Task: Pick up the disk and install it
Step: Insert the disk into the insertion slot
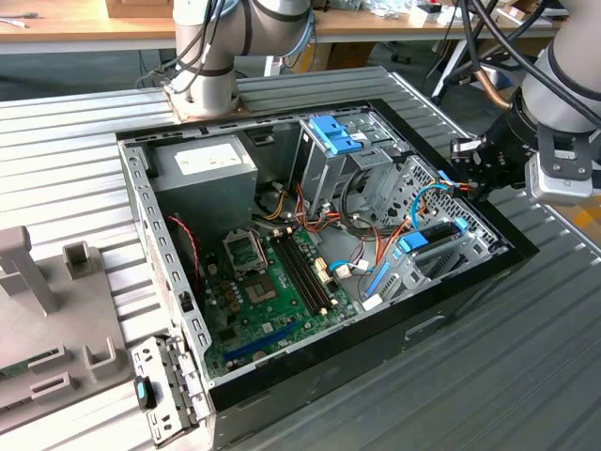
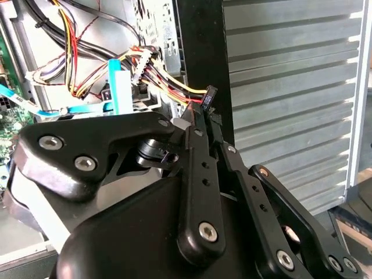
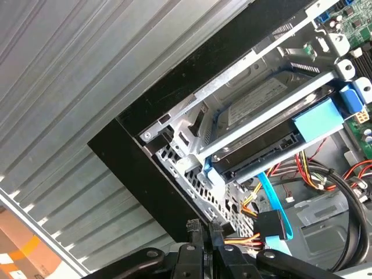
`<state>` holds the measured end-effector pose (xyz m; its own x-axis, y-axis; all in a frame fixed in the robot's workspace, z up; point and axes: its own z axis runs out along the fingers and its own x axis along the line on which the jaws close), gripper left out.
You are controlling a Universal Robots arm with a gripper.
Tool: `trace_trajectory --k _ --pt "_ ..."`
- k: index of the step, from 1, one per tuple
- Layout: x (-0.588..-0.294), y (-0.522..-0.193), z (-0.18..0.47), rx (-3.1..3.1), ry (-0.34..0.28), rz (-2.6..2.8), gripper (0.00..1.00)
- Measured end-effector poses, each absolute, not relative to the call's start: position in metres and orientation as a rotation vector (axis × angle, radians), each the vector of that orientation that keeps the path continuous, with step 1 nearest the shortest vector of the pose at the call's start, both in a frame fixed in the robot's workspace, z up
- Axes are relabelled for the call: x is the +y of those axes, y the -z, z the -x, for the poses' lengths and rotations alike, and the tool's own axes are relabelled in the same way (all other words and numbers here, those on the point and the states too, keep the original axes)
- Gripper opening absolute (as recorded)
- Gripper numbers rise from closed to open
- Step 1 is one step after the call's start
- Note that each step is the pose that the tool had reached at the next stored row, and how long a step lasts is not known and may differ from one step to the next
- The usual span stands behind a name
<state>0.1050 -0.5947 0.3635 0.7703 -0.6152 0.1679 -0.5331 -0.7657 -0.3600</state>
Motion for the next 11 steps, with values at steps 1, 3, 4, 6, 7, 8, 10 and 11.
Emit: trace_trajectory --k 1,3,4,6,7,8,10,11 --pt "-0.5947 -0.3635 -0.105 0.889 0.401 2.673 0.16" --pt "-0.5947 -0.3634 -0.1049 0.939 0.409 2.661 0.16" --pt "-0.5947 -0.3635 -0.1049 0.986 0.417 2.648 0.16" --pt "-0.5947 -0.3634 -0.1049 1.045 0.426 2.63 0.16" --pt "-0.5947 -0.3634 -0.1049 1.065 0.43 2.624 0.16" --pt "-0.5946 -0.3634 -0.105 1.102 0.436 2.612 0.16" --pt "-0.5947 -0.3634 -0.1047 1.178 0.448 2.587 0.16" --pt "-0.5947 -0.3635 -0.1046 1.205 0.452 2.577 0.16"
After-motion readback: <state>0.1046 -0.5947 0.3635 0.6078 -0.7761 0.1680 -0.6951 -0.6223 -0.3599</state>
